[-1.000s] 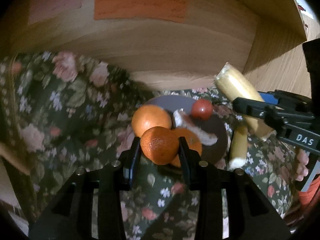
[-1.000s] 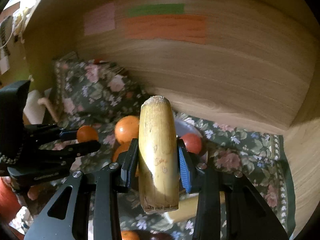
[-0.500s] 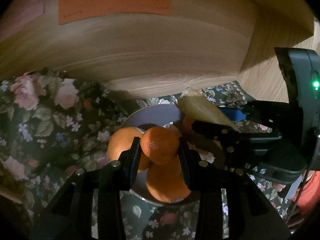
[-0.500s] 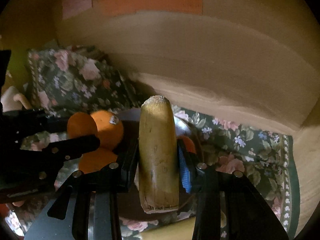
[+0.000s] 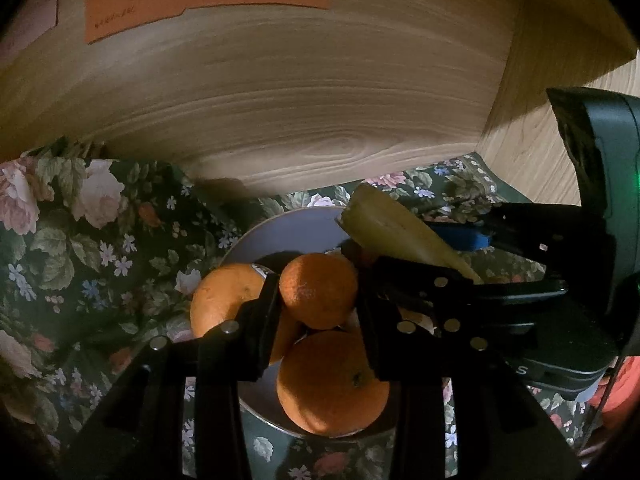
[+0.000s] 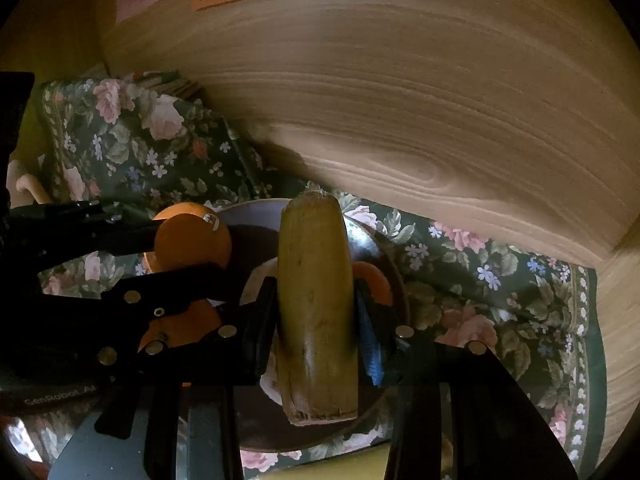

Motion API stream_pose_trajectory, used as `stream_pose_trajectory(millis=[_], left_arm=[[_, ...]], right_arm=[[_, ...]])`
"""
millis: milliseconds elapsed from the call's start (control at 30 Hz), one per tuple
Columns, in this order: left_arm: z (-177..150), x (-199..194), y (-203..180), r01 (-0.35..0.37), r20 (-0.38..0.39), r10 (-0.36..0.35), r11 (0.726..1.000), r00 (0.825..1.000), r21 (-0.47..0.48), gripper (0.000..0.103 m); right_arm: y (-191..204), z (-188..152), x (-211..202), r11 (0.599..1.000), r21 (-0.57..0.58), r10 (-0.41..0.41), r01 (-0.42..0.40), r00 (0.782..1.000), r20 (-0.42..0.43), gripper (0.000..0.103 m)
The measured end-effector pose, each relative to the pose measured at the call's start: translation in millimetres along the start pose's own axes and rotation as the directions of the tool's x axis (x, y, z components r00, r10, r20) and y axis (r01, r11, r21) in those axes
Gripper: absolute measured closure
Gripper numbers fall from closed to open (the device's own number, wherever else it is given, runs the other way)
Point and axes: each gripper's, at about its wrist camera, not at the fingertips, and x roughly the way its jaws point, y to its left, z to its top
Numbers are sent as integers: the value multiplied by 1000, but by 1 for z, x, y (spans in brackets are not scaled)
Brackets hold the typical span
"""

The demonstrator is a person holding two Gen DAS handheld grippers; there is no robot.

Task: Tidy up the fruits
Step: 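Carry the tangerine and corn cob with both tools onto the plate, then open both tools and lift them away from the plate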

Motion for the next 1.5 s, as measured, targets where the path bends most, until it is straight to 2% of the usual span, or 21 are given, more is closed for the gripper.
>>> stream_pose_trajectory(millis=[200,533,800,867,900,1000,1067,1200,1367,1500], left_arm=[[1,-3,5,17,5,-17,999,1000,-27,56],[-8,-35,-1,1,50,-1,1000,999,-11,55],[-27,-62,-5,-7,70,7,1000,997,-4,48],[-34,-69,-6,-10,77,11,1000,997,-5,44],[-37,-71,-7,-13,78,13,1000,997,-4,43],[-45,-75,-7,-12,70,12,1000,997,-5,42],[-52,-77,-8,-8,62,8,1000,998,-12,41],[-64,-78,-7,-8,44,9,1000,999,-18,38],[-83,-80,-8,-32,26,33,999,999,-16,36],[-91,-80,-4,-32,14,32,999,999,-39,36]], right_arm=[[-2,-1,-5,1000,17,17,-17,1000,5,67],[3,-14,-34,1000,21,-10,9,998,64,63],[5,-40,-65,996,55,-68,64,995,74,46],[6,-50,-71,995,65,-83,79,994,73,32],[7,-56,-74,994,67,-94,90,993,71,30],[11,-69,-71,992,71,-108,104,993,45,27],[14,-80,-63,990,80,-113,112,993,11,20],[16,-93,-47,986,94,-137,141,989,-50,20],[13,-93,-29,981,128,-137,149,986,-98,20],[14,-88,-16,973,136,-169,184,979,-115,10]])
